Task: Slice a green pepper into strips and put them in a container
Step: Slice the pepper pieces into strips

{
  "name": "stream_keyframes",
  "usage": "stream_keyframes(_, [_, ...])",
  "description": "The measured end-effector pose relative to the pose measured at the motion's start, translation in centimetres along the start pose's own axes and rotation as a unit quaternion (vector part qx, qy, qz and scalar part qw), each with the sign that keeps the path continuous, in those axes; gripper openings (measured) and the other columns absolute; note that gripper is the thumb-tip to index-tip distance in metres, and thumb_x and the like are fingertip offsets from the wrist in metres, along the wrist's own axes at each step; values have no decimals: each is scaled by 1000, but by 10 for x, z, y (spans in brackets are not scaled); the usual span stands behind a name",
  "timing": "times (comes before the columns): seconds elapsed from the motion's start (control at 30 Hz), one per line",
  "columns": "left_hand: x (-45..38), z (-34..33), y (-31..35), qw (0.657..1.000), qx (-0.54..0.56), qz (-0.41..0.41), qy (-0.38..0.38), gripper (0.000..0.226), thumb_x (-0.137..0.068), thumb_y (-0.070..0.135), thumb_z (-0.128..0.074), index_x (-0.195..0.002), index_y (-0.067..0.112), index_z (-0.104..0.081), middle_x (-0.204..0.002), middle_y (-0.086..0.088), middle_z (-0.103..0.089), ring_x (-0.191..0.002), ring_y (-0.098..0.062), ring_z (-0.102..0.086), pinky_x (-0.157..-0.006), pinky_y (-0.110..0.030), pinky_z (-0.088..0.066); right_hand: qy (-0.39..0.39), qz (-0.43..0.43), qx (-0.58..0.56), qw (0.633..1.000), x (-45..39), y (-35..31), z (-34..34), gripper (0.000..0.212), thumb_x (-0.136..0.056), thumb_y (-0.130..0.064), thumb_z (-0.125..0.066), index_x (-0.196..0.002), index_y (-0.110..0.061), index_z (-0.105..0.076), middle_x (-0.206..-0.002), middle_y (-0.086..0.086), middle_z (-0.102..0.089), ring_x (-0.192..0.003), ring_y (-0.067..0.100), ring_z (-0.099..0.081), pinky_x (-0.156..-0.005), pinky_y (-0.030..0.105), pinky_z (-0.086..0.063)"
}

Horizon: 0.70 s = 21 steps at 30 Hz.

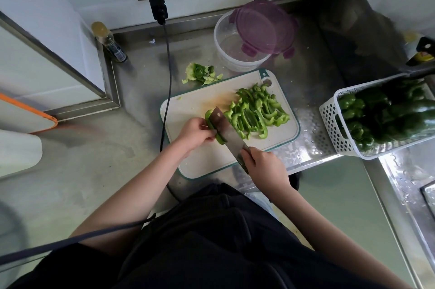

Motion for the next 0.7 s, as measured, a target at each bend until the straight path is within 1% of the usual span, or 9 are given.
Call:
stream_keyframes(0.1, [0, 0, -1, 1000, -13, 26, 3, 14, -83, -7, -64, -85, 5, -57, -85, -12, -61, -76, -21, -64, -66, -24, -58, -5, -19, -75, 997, 0, 12, 1, 42, -99, -39, -40, -68, -11, -45, -58, 2, -47, -58, 25, -48, -53, 37, -40])
stream_keyframes(0.23, [3, 4, -2, 996, -67, 54, 23, 32, -79, -7, -68, -100, 5, -48, -95, -11, -55, -87, -25, -61, -58, -28, -56, 22, -51, -131, 990, 4, 24, 18, 42, -99, -34, -41, -62, -15, -41, -52, 1, -43, -47, 16, -40, -45, 30, -29])
stream_keyframes(0.3, [4, 0, -7, 995, -81, 54, 22, 28, -80, -5, -68, -96, 7, -48, -92, -12, -57, -78, -21, -62, -54, -26, -54, 31, -47, -142, 988, 4, 21, 24, 41, -99, -35, -41, -63, -16, -41, -52, 0, -43, -46, 16, -42, -46, 31, -33])
stream_keyframes(0.37, [6, -2, -9, 994, -94, 43, 36, 18, -83, -2, -66, -83, 8, -51, -84, -14, -60, -65, -16, -60, -56, -28, -56, 40, -35, -153, 987, 3, 12, 26, 40, -99, -35, -40, -64, -16, -43, -52, 0, -44, -47, 18, -46, -47, 32, -37])
stream_keyframes(0.47, [13, -3, -11, 993, -89, 40, 63, 24, -88, 2, -62, -68, 9, -49, -70, -11, -59, -58, -17, -59, -62, -32, -58, 48, -27, -177, 983, 0, -3, 22, 38, -99, -36, -38, -67, -17, -45, -55, 1, -47, -52, 26, -53, -48, 37, -45])
stream_keyframes(0.5, [16, -2, -13, 992, -92, 41, 70, 27, -90, 4, -60, -66, 9, -49, -66, -11, -58, -56, -18, -58, -62, -35, -58, 49, -26, -181, 982, -2, -8, 19, 38, -99, -36, -37, -66, -19, -43, -56, 0, -47, -54, 28, -54, -48, 36, -44])
stream_keyframes(0.6, [20, 0, -18, 990, -115, 40, 71, 27, -94, 11, -56, -68, 7, -50, -59, -10, -58, -49, -21, -57, -62, -43, -59, 58, -27, -167, 984, -14, -19, 10, 38, -99, -41, -34, -75, -16, -48, -62, 3, -53, -59, 29, -56, -52, 33, -42])
stream_keyframes(0.67, [23, 1, -23, 990, -117, 46, 62, 23, -94, 12, -55, -72, 7, -51, -58, -9, -58, -43, -18, -58, -55, -41, -59, 75, -35, -171, 982, -21, -24, 6, 38, -100, -39, -33, -82, -12, -52, -68, 6, -57, -62, 27, -58, -53, 33, -44])
stream_keyframes(0.7, [24, 1, -23, 990, -121, 45, 60, 22, -94, 12, -55, -73, 7, -52, -59, -9, -58, -41, -17, -58, -52, -38, -58, 81, -38, -179, 980, -24, -26, 5, 38, -101, -38, -33, -79, -13, -52, -67, 4, -57, -61, 24, -56, -52, 32, -42])
Point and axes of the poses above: each hand's wrist, its own x-axis away from the middle knuckle, its own z-axis out of the back of the hand, y = z × x, the point moved 9 cm from there along -x, towards the middle knuckle
